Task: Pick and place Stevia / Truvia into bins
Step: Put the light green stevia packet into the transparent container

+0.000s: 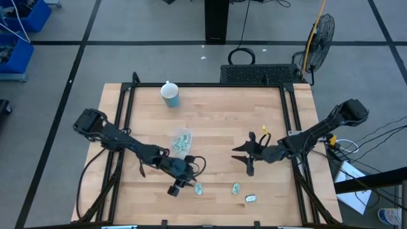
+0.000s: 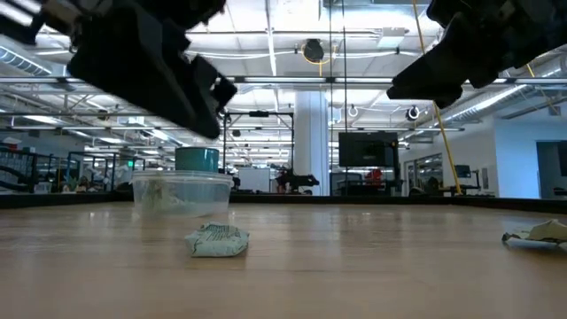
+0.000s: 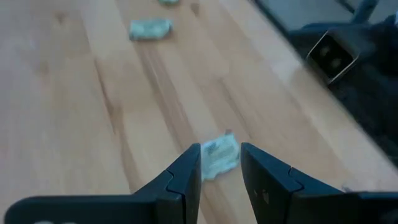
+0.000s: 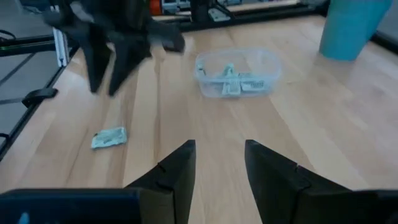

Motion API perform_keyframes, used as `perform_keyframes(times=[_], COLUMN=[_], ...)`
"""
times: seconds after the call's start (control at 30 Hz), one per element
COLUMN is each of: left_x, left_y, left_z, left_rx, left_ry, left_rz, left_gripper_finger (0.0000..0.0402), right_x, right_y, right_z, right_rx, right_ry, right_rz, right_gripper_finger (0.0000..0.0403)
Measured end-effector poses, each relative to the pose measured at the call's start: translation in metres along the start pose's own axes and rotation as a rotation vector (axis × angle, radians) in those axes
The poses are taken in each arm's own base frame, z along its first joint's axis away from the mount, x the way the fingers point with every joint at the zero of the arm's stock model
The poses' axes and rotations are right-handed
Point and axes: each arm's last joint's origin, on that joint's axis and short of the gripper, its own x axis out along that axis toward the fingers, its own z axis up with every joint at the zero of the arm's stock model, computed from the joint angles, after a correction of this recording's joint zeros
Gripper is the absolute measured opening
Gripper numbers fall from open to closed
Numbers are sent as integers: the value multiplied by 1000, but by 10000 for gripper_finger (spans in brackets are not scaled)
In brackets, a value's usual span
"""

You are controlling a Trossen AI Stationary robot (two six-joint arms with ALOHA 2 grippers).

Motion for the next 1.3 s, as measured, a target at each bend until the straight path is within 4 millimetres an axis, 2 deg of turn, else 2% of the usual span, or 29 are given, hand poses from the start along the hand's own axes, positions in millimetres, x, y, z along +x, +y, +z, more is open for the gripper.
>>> perform_keyframes(times=[0.3,0.63,1.0,1.3], left_x=[25,47,49,48], left_y=[3,8,14,14], left_z=[-22,-33,-32,-28], left_rx=[-68,-82,-89,-220], left_ry=[98,79,58,16], left_rz=[-13,11,64,29], left_gripper_finger=[117,117,117,117], right_x=[3,9,14,14], right_y=[-5,-19,-30,-30], right_z=[11,21,24,24], right_rx=[-86,-131,-116,-114], right_ry=[-81,-136,-123,-122], right_rz=[-13,-54,2,10], right_gripper_finger=[130,130,130,130])
